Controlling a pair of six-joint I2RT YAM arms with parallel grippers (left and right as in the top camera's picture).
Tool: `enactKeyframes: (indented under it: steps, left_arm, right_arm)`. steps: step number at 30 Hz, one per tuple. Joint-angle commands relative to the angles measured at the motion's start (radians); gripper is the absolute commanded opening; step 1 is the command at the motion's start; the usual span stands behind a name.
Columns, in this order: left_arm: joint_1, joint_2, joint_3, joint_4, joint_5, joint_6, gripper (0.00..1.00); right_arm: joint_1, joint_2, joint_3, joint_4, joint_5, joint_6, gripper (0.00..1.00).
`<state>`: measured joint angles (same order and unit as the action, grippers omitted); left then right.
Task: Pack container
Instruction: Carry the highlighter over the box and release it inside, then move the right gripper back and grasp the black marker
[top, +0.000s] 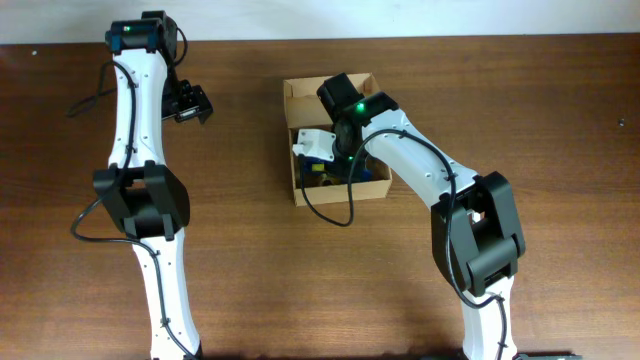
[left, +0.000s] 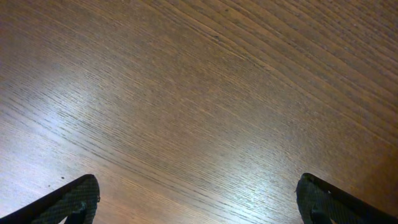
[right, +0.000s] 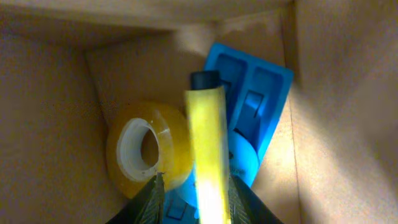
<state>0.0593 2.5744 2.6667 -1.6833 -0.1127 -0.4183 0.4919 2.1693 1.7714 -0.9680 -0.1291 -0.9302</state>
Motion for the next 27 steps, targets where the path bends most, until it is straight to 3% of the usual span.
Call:
enactKeyframes:
  steps: [1,8,13,20,27]
  left_arm:
    - [0.001,-0.022,0.002,0.0,-0.008,0.013,1.0]
    - [0.001,-0.022,0.002,0.0,-0.008,0.013,1.0]
    - [0.001,-0.022,0.002,0.0,-0.008,0.013,1.0]
    - [0.001,-0.022,0.002,0.0,-0.008,0.013,1.0]
    - [0.001,-0.022,0.002,0.0,-0.008,0.013,1.0]
  right_arm:
    - [0.005,0.012,0.061,-0.025,0.064,0.101,0.33]
    - [0.005,0.012,0.299,-0.208,0.067,0.193,0.38]
    - [0.004,-0.034,0.456,-0.261,0.131,0.34,0.4]
    - [-0.106,-0.195,0.418,-0.252,0.2,0.505,0.4]
    - [-0.425,-0.273,0.293,-0.37,0.109,0.711,0.43]
